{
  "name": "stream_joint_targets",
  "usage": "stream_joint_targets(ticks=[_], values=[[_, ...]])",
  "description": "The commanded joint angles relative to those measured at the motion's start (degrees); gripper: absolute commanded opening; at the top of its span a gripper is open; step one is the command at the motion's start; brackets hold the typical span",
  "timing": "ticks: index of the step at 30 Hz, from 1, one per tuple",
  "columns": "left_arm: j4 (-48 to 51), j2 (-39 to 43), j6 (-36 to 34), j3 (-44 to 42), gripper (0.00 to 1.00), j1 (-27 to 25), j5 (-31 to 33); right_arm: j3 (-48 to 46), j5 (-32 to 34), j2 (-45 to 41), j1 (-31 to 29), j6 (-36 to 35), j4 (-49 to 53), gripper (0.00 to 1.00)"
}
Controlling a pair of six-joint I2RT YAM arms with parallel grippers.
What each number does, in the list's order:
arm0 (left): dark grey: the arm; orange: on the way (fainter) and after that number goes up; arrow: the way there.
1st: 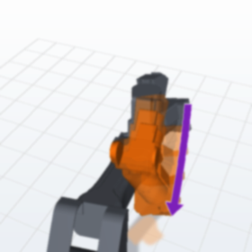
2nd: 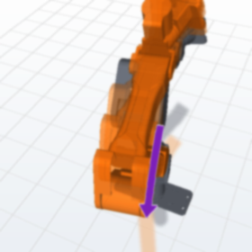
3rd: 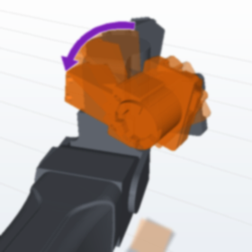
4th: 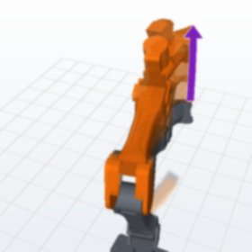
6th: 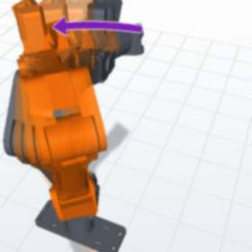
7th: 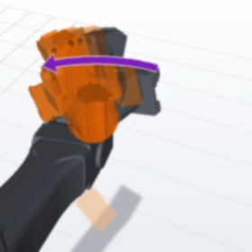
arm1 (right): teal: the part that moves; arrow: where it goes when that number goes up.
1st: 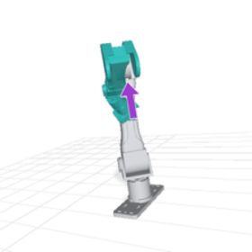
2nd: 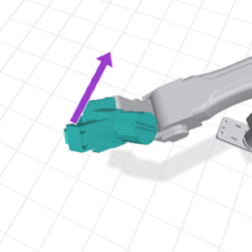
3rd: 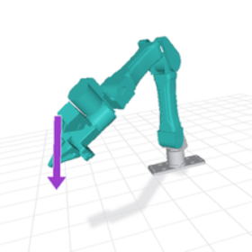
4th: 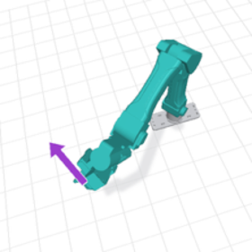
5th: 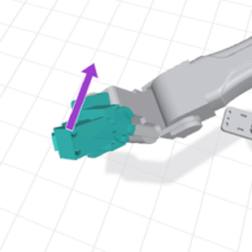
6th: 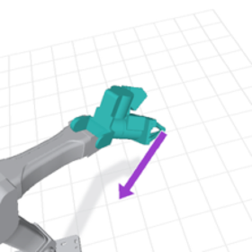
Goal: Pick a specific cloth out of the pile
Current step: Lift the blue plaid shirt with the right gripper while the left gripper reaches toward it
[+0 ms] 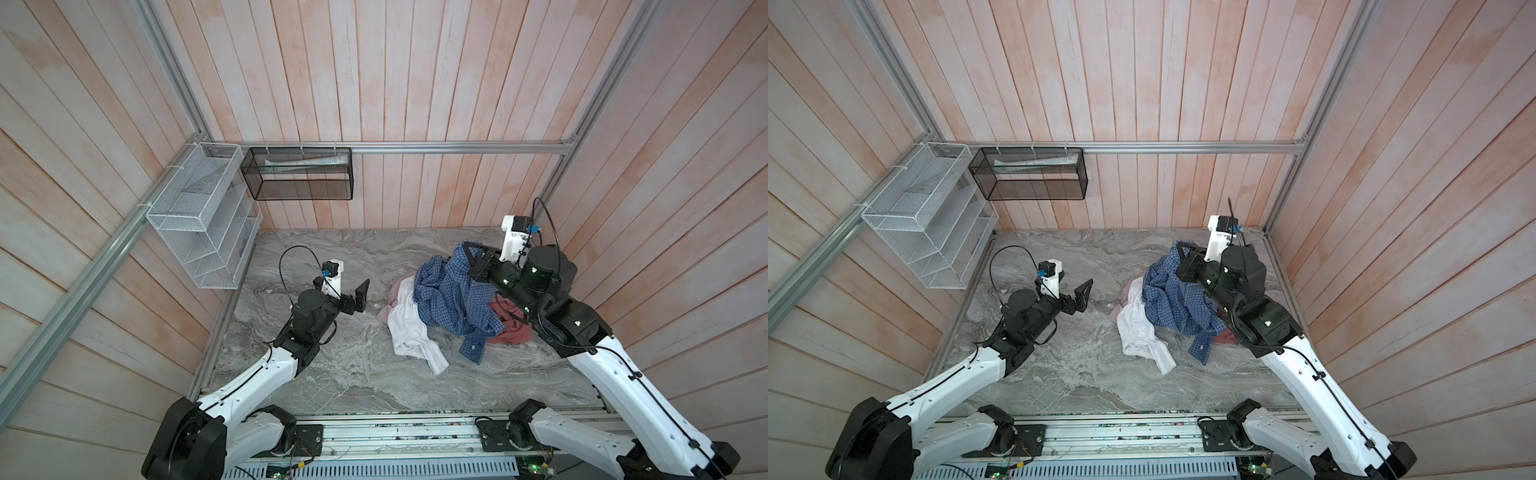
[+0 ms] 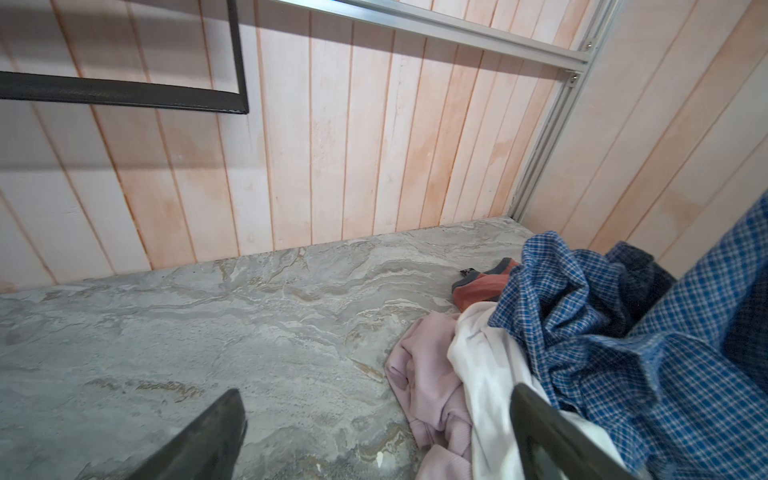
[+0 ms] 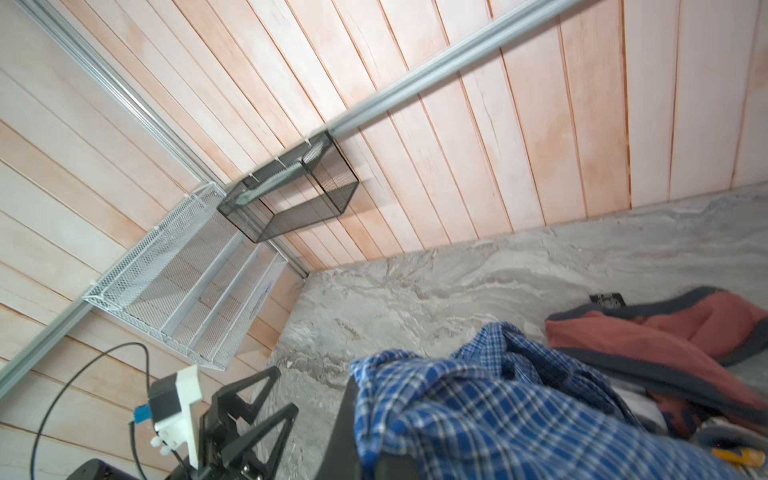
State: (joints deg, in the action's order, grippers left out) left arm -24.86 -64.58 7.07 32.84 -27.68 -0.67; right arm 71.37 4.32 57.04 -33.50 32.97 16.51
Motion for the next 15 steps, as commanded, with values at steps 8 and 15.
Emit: stream_joint_targets(ticks=[8, 15], values=[[-3.0, -4.8, -0.7, 7.3, 1.0, -3.3, -14.6, 16.4, 0.5, 5.3, -3.7, -13.3, -2.2, 0.0], [-6.4, -6.5, -1.9, 10.9, 1.0, -7.9, -18.0, 31.8, -2.3, 13.2, -3.7, -19.3, 1.9, 0.0]])
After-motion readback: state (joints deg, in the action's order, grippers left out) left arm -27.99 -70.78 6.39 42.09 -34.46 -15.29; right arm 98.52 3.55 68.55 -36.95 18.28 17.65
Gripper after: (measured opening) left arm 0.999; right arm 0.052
